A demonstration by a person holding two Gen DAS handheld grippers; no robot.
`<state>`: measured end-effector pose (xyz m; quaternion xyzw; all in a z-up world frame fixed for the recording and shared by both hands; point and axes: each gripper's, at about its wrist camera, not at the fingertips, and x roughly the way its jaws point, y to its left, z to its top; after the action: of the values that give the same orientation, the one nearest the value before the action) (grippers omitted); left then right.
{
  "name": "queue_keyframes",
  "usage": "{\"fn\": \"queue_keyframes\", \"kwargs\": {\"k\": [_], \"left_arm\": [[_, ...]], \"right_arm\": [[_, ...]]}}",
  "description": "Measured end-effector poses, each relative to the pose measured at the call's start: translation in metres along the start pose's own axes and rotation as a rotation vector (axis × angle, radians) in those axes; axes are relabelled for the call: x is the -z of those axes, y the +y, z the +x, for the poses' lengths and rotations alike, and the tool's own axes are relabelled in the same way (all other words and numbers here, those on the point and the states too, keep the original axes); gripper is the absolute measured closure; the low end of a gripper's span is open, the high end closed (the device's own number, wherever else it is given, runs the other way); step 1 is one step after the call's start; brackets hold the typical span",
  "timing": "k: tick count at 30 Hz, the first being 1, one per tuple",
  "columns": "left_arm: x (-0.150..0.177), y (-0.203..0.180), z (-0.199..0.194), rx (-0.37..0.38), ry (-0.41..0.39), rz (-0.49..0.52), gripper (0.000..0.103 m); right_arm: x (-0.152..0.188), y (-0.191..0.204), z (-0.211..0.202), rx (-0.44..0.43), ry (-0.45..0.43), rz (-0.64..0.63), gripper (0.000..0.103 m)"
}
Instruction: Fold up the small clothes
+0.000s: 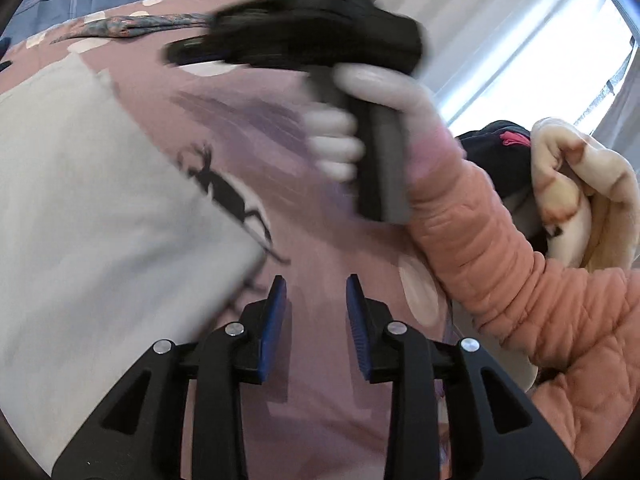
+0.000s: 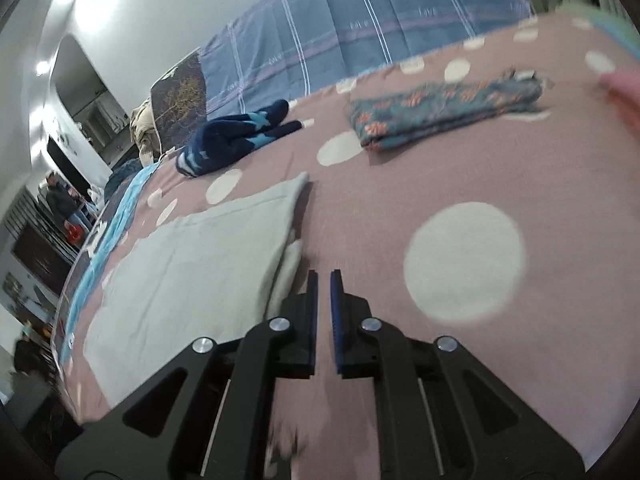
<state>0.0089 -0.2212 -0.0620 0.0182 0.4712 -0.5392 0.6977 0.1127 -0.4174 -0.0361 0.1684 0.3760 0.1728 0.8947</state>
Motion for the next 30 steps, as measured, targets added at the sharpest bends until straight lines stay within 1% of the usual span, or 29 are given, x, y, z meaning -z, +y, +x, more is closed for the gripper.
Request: {"fn": "queue_keyframes", "kwargs": {"k": [2,3,4,6,7,8,9,10,11,12,14,15,16,17,18,21,22,23,25,26,28,30], "left_arm": [[0.008,0.006,-0.015,-0.007,-0.029,-0.039,0.070],[0.014,0.011,-0.028,-0.026,-0.057,-0.069,0.069],[0.017,0.017,-0.037,-0.049,-0.079,-0.088,0.068],[0.027,0.031,-0.063,-0.131,-0.138,-0.131,0.065],[0.033,0.038,-0.075,-0.165,-0.163,-0.157,0.063],[0.039,0.045,-0.088,-0.201,-0.189,-0.191,0.061],[0.051,0.057,-0.108,-0.251,-0.226,-0.241,0.061],[0.058,0.063,-0.119,-0.280,-0.245,-0.269,0.061],[0.068,0.071,-0.133,-0.317,-0.267,-0.302,0.061],[0.080,0.081,-0.151,-0.368,-0.293,-0.343,0.061],[0.108,0.098,-0.187,-0.474,-0.347,-0.425,0.061],[0.122,0.106,-0.202,-0.507,-0.375,-0.461,0.061],[0.133,0.115,-0.218,-0.539,-0.406,-0.502,0.061],[0.150,0.123,-0.240,-0.584,-0.455,-0.561,0.061],[0.159,0.127,-0.254,-0.618,-0.485,-0.601,0.061],[0.192,0.135,-0.294,-0.760,-0.549,-0.686,0.061],[0.199,0.136,-0.303,-0.787,-0.560,-0.700,0.061],[0.211,0.138,-0.312,-0.810,-0.576,-0.719,0.061],[0.224,0.138,-0.320,-0.818,-0.595,-0.740,0.061],[0.228,0.138,-0.322,-0.817,-0.601,-0.746,0.061],[0.244,0.143,-0.324,-0.799,-0.609,-0.762,0.061],[0.251,0.148,-0.322,-0.766,-0.605,-0.765,0.061]], "right_arm": [[0.014,0.016,-0.023,0.018,-0.016,-0.067,0.094],[0.023,0.027,-0.032,0.005,-0.015,-0.101,0.092],[0.031,0.035,-0.037,-0.012,-0.011,-0.127,0.086],[0.062,0.064,-0.042,-0.087,0.027,-0.210,0.080],[0.076,0.073,-0.040,-0.105,0.050,-0.240,0.081],[0.088,0.079,-0.036,-0.088,0.077,-0.266,0.080],[0.102,0.081,-0.029,-0.025,0.116,-0.296,0.080],[0.111,0.079,-0.023,0.042,0.146,-0.314,0.081],[0.122,0.075,-0.021,0.112,0.138,-0.332,0.081],[0.125,0.073,-0.026,0.116,0.117,-0.320,0.081],[0.123,0.069,-0.037,0.167,0.113,-0.261,0.076],[0.122,0.070,-0.043,0.206,0.098,-0.254,0.070],[0.122,0.072,-0.048,0.234,0.079,-0.260,0.070],[0.120,0.077,-0.054,0.258,0.058,-0.275,0.070],[0.120,0.080,-0.058,0.262,0.045,-0.285,0.070],[0.115,0.099,-0.067,0.253,0.000,-0.312,0.069],[0.115,0.108,-0.067,0.247,-0.013,-0.324,0.067],[0.113,0.117,-0.066,0.242,-0.022,-0.338,0.065],[0.114,0.137,-0.063,0.228,-0.035,-0.376,0.059],[0.116,0.154,-0.060,0.212,-0.039,-0.411,0.058],[0.120,0.180,-0.051,0.189,-0.033,-0.461,0.055],[0.128,0.217,-0.035,0.146,-0.009,-0.537,0.053]]}}
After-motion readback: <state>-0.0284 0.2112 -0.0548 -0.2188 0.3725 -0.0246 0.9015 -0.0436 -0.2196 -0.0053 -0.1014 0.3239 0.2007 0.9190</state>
